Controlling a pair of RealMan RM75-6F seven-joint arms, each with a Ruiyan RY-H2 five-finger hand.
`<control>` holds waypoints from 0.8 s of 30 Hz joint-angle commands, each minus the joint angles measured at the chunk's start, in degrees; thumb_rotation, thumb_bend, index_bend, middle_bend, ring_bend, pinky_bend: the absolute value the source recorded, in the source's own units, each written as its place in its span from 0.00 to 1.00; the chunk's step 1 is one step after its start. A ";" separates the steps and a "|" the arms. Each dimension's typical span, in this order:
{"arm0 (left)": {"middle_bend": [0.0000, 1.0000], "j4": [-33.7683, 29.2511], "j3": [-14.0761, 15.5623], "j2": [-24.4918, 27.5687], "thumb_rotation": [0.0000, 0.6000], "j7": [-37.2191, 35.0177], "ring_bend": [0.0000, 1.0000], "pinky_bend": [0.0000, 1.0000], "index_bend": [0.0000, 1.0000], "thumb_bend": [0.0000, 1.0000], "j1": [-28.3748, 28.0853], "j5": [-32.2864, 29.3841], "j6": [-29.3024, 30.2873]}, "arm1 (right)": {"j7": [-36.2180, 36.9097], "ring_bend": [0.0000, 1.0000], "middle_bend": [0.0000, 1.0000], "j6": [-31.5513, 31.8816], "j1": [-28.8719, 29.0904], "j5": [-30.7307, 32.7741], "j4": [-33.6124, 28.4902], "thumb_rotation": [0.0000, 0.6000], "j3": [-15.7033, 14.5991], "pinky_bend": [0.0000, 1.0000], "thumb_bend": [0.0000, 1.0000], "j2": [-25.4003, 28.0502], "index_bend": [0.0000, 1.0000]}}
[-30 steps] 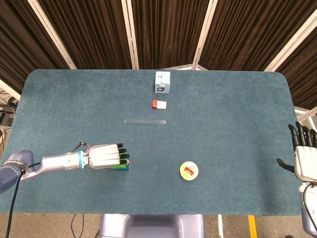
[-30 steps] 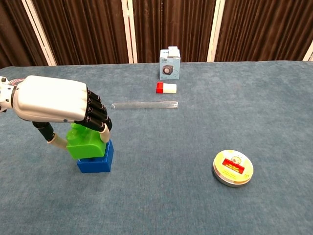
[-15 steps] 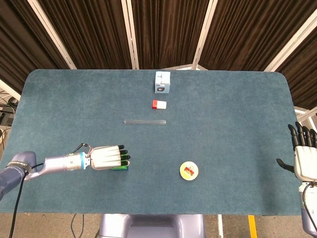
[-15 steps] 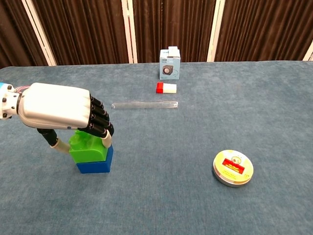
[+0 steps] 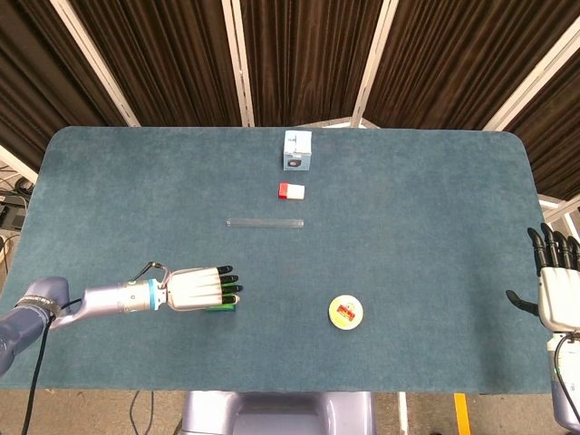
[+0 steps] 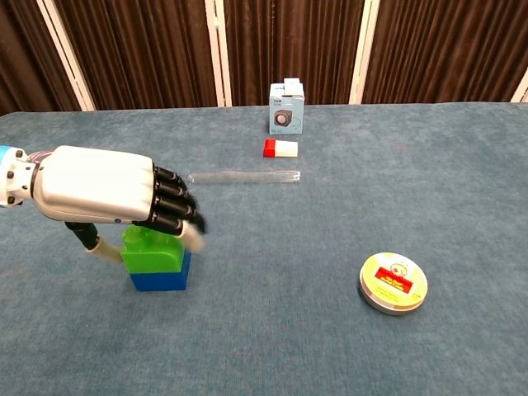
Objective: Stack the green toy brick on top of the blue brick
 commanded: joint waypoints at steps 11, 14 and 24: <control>0.00 -10.11 -1.71 11.05 1.00 9.40 0.00 0.05 0.00 0.11 3.83 -3.23 5.54 | 1.26 0.00 0.00 0.70 -0.30 -1.79 -1.30 1.00 -0.71 0.00 0.00 0.80 0.00; 0.00 -14.51 -2.99 13.89 1.00 12.56 0.00 0.02 0.00 0.11 6.47 -6.81 5.33 | 1.64 0.00 0.00 0.44 -0.20 -2.01 -1.49 1.00 -0.81 0.00 0.00 1.00 0.00; 0.00 -28.12 -11.54 16.59 1.00 13.75 0.00 0.00 0.00 0.08 26.70 -35.03 9.40 | 3.47 0.00 0.00 -0.25 0.47 -4.65 -1.75 1.00 -1.89 0.00 0.00 1.49 0.00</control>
